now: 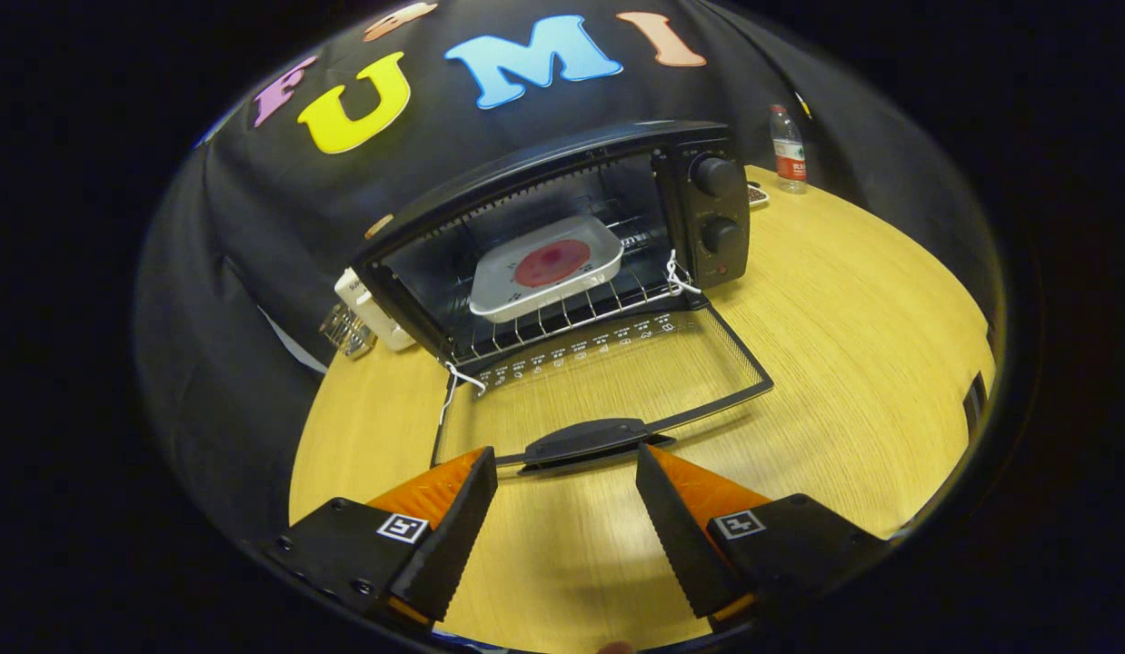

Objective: Open the toaster oven, put the food inside, and close the toaster oven door.

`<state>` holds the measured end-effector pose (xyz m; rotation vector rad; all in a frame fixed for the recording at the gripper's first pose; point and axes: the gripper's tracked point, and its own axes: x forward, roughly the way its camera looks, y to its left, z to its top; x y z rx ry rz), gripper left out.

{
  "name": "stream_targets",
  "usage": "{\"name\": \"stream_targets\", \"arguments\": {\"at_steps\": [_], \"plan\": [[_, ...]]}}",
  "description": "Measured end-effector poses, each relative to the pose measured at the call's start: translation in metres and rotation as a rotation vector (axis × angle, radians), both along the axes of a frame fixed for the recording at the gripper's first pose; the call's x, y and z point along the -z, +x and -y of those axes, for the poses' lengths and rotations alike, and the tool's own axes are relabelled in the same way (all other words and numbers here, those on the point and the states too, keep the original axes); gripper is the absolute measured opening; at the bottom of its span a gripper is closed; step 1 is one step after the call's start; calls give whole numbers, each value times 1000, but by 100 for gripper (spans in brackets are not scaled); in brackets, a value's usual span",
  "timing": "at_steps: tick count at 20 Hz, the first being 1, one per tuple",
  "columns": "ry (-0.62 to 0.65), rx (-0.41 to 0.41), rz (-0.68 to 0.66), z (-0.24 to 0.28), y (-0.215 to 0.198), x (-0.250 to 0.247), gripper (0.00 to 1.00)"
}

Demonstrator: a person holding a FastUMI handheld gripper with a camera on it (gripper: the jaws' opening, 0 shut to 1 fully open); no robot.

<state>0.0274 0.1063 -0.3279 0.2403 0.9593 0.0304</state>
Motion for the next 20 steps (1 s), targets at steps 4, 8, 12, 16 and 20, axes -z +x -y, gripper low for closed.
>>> {"name": "stream_targets", "arguments": {"at_steps": [4, 8, 12, 16, 20], "plan": [[-92, -78, -48, 6, -8, 17, 98], [-143, -120, -107, 7, -14, 35, 98], [-186, -143, -150, 8, -15, 48, 98], [-206, -130, -148, 10, -2, 53, 98], [-248, -143, -145, 11, -1, 54, 98]]}}
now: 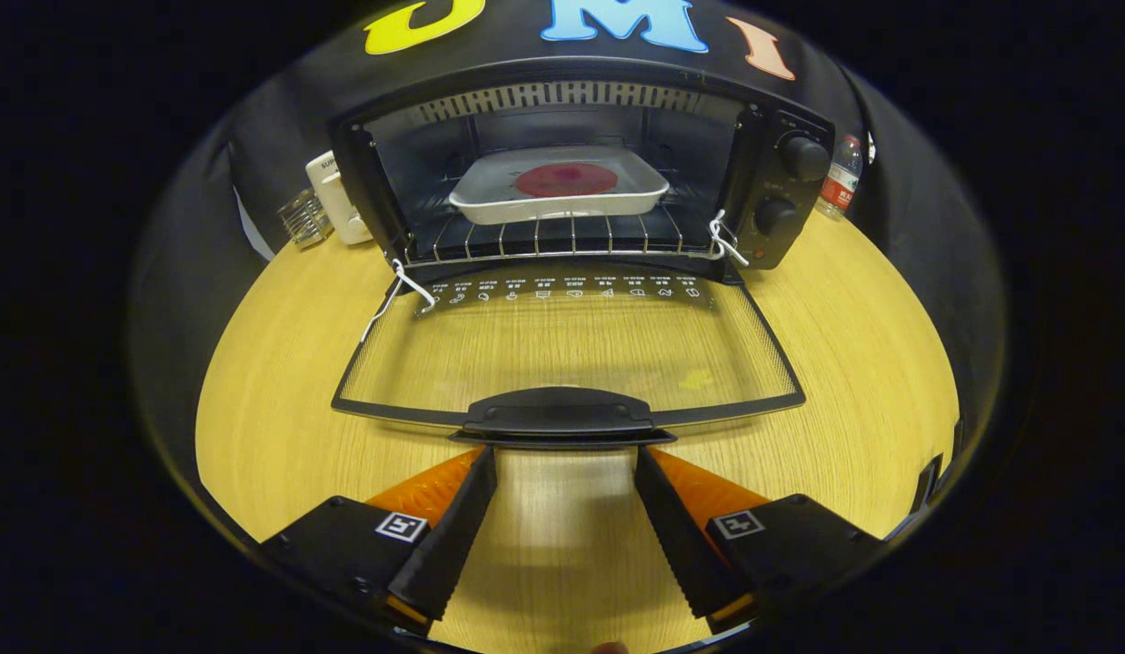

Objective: Open the toaster oven, put the food inside, and close the toaster oven door.

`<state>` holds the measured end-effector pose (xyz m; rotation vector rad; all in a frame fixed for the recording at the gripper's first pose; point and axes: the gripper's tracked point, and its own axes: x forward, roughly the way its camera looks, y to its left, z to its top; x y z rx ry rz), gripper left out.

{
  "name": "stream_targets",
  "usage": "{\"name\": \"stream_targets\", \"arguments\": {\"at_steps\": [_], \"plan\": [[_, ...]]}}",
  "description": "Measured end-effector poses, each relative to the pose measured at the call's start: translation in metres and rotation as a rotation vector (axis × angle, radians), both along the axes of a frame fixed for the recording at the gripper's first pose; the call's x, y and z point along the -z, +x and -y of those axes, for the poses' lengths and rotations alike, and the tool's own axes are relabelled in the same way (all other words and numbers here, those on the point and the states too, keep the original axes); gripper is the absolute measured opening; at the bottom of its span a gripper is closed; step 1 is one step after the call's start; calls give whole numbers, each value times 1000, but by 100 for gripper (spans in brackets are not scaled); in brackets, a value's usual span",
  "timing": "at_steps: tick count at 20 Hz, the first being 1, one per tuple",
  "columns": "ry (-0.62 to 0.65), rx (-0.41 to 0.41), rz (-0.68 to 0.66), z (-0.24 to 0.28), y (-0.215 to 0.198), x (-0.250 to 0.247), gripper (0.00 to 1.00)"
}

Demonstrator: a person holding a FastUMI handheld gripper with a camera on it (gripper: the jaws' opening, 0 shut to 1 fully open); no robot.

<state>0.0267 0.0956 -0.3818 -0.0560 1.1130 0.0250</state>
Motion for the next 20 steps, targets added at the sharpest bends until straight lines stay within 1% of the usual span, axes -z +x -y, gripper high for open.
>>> {"name": "stream_targets", "arguments": {"at_steps": [14, 20], "plan": [[46, 26, 146, -4, 1, -46, 98], [27, 11, 256, -6, 13, -75, 98]]}}
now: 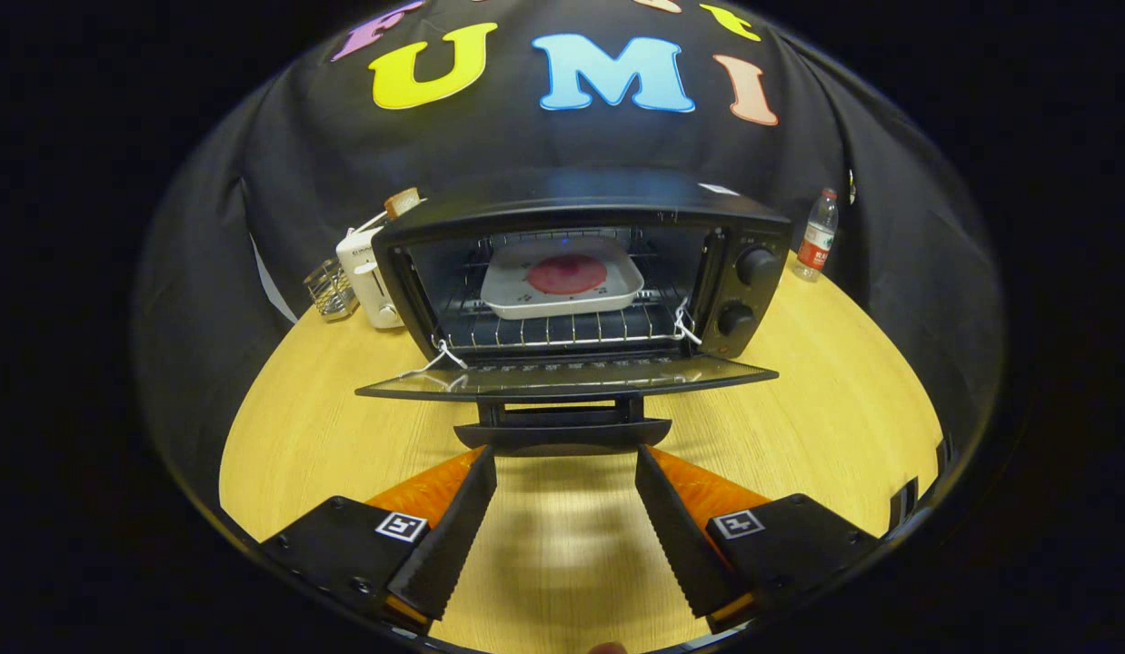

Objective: Open the toaster oven, put the food inside, and close the toaster oven door.

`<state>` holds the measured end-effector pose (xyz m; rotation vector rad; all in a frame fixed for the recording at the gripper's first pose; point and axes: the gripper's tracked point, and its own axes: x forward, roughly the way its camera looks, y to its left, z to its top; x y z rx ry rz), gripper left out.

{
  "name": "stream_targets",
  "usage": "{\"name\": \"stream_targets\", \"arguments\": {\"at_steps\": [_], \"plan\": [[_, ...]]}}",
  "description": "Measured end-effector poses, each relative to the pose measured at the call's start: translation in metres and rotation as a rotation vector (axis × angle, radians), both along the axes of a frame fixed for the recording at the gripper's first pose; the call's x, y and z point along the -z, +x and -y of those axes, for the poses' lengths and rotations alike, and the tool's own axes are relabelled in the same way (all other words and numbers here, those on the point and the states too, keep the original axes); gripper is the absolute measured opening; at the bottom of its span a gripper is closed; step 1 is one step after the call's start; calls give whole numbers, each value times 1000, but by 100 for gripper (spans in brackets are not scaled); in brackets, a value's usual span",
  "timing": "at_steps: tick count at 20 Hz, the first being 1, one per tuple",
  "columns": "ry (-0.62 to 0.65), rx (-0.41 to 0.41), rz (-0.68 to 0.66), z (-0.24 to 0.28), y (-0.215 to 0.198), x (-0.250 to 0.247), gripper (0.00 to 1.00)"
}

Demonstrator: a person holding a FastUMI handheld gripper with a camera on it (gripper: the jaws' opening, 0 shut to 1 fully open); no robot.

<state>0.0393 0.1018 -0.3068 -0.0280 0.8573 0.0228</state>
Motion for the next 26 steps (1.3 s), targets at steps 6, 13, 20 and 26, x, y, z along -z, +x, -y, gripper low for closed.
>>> {"name": "stream_targets", "arguments": {"at_steps": [6, 13, 20, 26], "plan": [[-9, -23, 93, -2, 18, -25, 98], [-8, -40, 244, 2, 25, -68, 98], [2, -68, 471, 17, 12, -144, 98], [13, -57, 575, 49, -24, -194, 98]]}}
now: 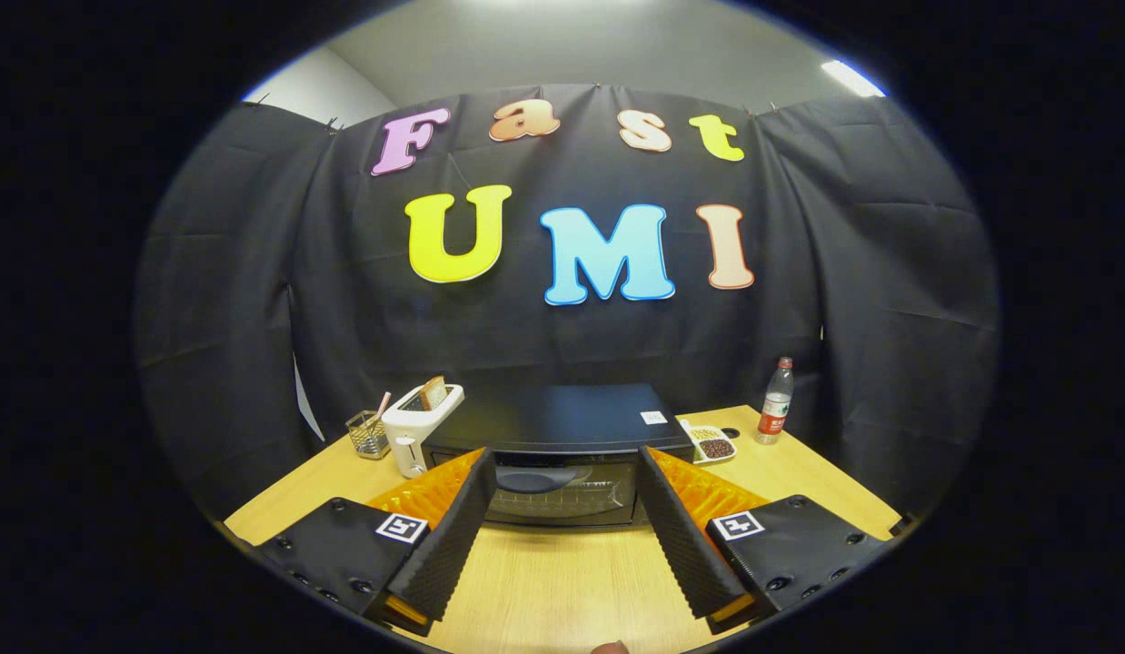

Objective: Open the toaster oven, put the food inside, and close the toaster oven door.

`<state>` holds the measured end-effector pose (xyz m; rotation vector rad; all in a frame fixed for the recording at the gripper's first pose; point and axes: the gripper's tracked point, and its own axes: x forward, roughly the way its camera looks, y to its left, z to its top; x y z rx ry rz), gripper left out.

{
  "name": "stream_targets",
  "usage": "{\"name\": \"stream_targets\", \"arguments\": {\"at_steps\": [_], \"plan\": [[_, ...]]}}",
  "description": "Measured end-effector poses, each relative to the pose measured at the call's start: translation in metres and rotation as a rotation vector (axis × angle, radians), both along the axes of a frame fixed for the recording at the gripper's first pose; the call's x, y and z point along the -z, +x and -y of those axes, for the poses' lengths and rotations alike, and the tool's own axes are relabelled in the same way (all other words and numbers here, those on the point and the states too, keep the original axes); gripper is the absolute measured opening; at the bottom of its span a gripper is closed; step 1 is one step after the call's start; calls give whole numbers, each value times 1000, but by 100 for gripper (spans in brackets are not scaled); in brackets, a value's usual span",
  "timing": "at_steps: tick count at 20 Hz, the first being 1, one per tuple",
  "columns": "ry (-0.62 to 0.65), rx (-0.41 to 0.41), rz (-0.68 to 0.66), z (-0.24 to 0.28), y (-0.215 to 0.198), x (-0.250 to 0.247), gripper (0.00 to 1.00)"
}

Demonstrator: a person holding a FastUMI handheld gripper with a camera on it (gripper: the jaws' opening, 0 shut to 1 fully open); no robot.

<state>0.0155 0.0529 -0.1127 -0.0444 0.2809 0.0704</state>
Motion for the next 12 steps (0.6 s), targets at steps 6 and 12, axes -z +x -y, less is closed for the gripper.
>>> {"name": "stream_targets", "arguments": {"at_steps": [6, 12], "plan": [[-13, 57, 59, 49, -30, -28, 98], [-16, 92, 83, 82, -53, -36, 98]]}}
